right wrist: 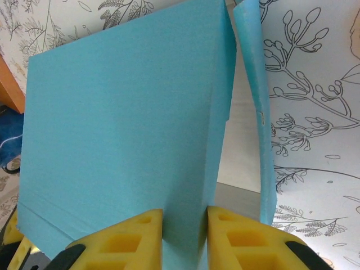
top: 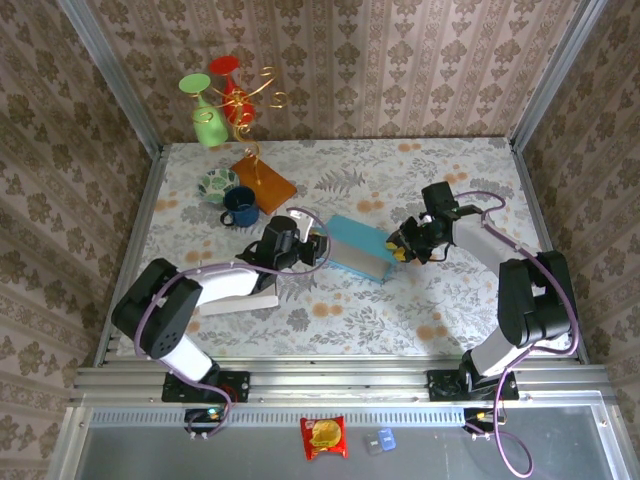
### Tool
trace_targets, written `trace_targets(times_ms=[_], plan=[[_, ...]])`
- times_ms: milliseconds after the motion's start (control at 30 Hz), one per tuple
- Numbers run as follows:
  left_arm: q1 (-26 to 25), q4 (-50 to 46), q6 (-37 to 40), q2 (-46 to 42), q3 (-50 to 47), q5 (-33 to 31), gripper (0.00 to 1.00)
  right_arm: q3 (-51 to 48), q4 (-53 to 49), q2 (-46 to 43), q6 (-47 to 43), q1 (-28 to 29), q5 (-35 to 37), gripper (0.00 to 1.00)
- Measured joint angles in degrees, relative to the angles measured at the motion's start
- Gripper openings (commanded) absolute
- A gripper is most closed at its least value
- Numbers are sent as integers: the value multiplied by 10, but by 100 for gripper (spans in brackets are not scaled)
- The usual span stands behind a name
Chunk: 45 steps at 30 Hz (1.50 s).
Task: Fold the paper box
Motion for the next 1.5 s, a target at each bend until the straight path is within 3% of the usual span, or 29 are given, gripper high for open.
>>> trace_targets(times_ms=[300,467,533,667,967,1333,1500], plan=[[2,-176,-75,-152,-9,33,39,0,-7,5,-22,1,17,24],[30,-338,-114,-223,72,50,51,0,-23,10,-43,1,28,24],[56,-394,-115,-200,137,64,52,1,-32,14,-54,1,32,24],[96,-487,-92,-72,301,97,53,8,-52,23,-76,2,42,25],[96,-614,-30,192,504,173,47,24,-68,34,-111,3,55,24],[66,-651,-20,257,520,218,48,24,-72,36,-117,3,55,25],[54,-646,-24,257,502,223,43,24,-72,36,-117,3,55,24]])
